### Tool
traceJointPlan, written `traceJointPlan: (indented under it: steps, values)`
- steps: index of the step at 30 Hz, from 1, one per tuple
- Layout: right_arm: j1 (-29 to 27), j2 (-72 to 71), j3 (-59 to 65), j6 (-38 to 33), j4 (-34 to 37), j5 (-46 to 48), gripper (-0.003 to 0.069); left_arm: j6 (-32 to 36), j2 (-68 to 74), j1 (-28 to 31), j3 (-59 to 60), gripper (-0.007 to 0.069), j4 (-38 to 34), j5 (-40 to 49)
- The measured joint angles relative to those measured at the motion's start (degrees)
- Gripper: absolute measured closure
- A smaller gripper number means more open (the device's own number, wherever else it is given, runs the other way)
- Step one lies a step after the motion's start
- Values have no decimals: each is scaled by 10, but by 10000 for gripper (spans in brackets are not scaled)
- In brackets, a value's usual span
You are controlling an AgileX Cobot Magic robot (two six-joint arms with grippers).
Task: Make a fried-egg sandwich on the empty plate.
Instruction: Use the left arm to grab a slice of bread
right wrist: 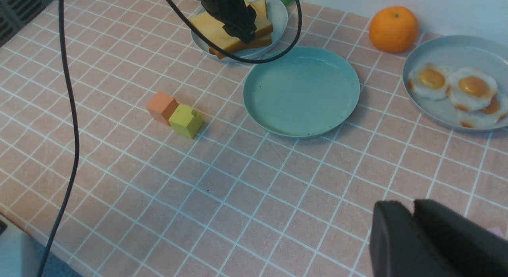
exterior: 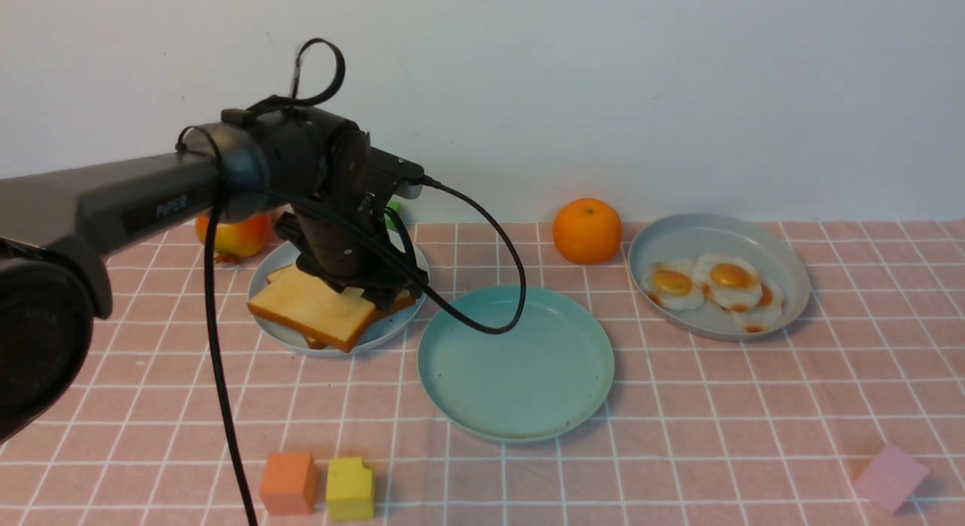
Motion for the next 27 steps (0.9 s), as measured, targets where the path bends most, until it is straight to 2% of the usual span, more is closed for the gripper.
traceJointPlan:
  steps: [7, 12, 17, 27]
  values:
    - [0, 0, 0, 0, -4, 1, 545, 0, 0, 0, 0, 116, 0, 4]
    - [0, 0, 0, 0, -20, 1, 538, 0, 0, 0, 0, 154, 6, 0]
    - [0, 0, 0, 0, -33, 1, 533, 0, 10, 0, 0, 243, 11, -7]
    - [0, 0, 0, 0, -28, 0, 526, 0, 20, 0, -7, 225, 14, -1]
